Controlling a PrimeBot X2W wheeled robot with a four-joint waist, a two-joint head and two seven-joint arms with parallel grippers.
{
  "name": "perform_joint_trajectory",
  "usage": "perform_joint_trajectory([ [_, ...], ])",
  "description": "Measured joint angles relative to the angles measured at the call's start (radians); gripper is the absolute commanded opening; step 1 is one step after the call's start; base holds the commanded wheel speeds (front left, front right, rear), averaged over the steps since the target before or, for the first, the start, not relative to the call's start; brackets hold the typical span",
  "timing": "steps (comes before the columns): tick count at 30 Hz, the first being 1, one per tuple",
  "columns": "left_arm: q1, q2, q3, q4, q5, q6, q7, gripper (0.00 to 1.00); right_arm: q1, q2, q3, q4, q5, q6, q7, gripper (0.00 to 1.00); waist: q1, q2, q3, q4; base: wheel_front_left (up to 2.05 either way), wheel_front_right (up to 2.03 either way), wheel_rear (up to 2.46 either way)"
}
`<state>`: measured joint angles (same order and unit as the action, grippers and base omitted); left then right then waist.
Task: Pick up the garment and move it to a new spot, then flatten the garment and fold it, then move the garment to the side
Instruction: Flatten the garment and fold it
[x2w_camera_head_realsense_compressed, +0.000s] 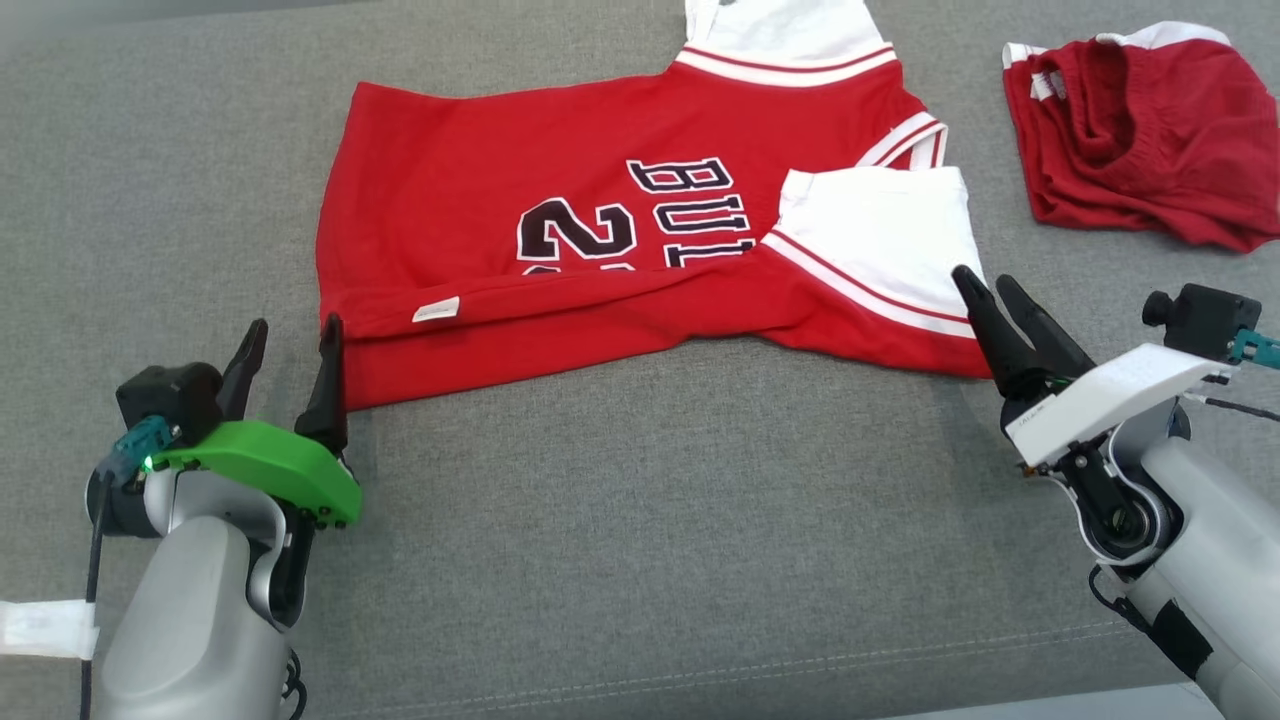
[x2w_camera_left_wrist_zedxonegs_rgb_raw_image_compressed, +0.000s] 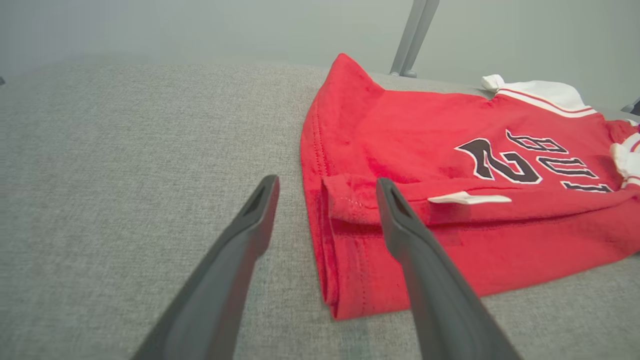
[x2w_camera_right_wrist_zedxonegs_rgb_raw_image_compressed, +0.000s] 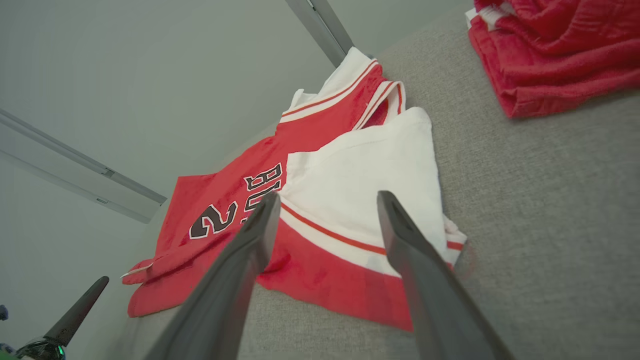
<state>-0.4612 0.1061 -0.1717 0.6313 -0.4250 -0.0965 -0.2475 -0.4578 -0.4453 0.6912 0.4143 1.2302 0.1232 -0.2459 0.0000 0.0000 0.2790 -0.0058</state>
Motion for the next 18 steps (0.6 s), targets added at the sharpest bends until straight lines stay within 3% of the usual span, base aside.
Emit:
perform_joint_trajectory([
  [13,0.074,-0.004,-0.012,-0.017,0.0,0.0,0.0,1.0,0.057,0.006,-0.026,0.11,-0.008,0.0,0.0,1.0,0.0,0.0,-0.023,-0.016,0.0,0.0,0.0],
  [18,0.073,-0.016,-0.025,-0.018,0.0,-0.002,0.002,1.0,0.051,0.038,-0.019,0.13,0.002,0.0,-0.001,1.0,0.0,0.0,0.002,-0.007,0.0,0.0,0.0],
])
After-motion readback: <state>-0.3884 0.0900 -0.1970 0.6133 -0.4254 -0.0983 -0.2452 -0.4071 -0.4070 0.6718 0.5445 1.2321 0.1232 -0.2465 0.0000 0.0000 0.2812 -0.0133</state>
